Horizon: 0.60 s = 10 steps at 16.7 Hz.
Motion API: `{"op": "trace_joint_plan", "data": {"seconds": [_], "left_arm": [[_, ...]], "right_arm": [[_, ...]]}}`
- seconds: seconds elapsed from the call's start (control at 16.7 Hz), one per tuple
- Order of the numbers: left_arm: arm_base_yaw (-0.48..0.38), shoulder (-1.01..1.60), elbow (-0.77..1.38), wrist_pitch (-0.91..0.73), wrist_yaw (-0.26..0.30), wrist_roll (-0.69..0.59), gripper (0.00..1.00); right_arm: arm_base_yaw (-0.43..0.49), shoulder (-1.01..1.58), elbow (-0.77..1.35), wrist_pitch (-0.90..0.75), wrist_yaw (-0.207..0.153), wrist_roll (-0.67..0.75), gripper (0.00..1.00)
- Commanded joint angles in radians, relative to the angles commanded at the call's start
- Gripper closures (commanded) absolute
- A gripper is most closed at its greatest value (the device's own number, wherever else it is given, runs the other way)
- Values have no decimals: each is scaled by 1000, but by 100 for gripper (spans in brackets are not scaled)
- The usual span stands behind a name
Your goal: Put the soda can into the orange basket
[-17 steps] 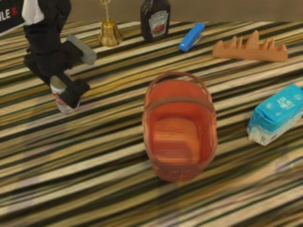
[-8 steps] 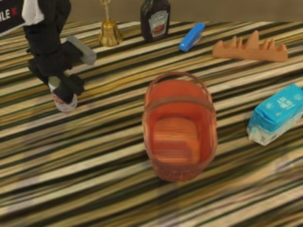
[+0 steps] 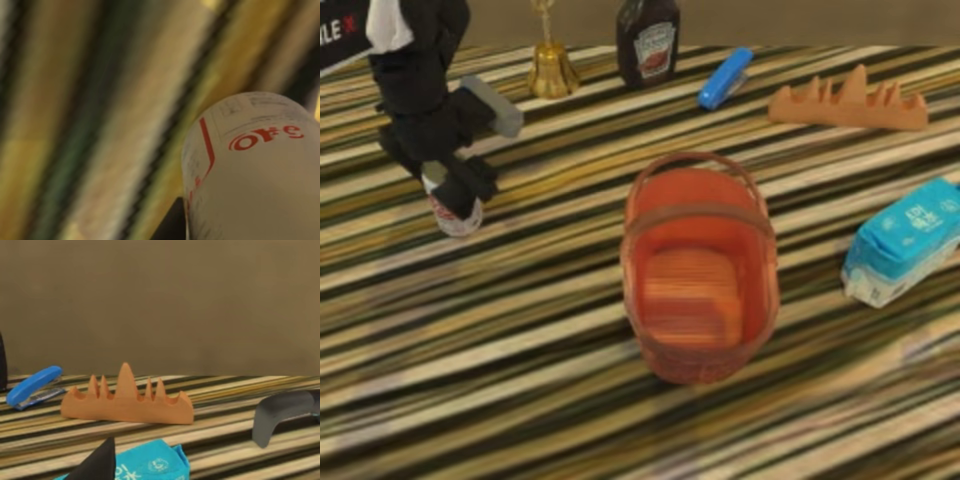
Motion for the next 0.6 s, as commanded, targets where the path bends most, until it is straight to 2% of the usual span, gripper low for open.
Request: {"op": "trace_joint_plan", "data": {"seconds": [0.3, 0.42, 0.6], "left_arm": [[-4, -3, -3, 10, 8, -2, 100], [-9, -9, -20, 61, 46, -20, 100], [-24, -31, -69, 208, 153, -67, 100]], "right_arm": [[0, 0, 0, 0, 0, 0, 0], [0, 0, 0, 0, 0, 0, 0], [0, 0, 0, 0, 0, 0, 0]]}}
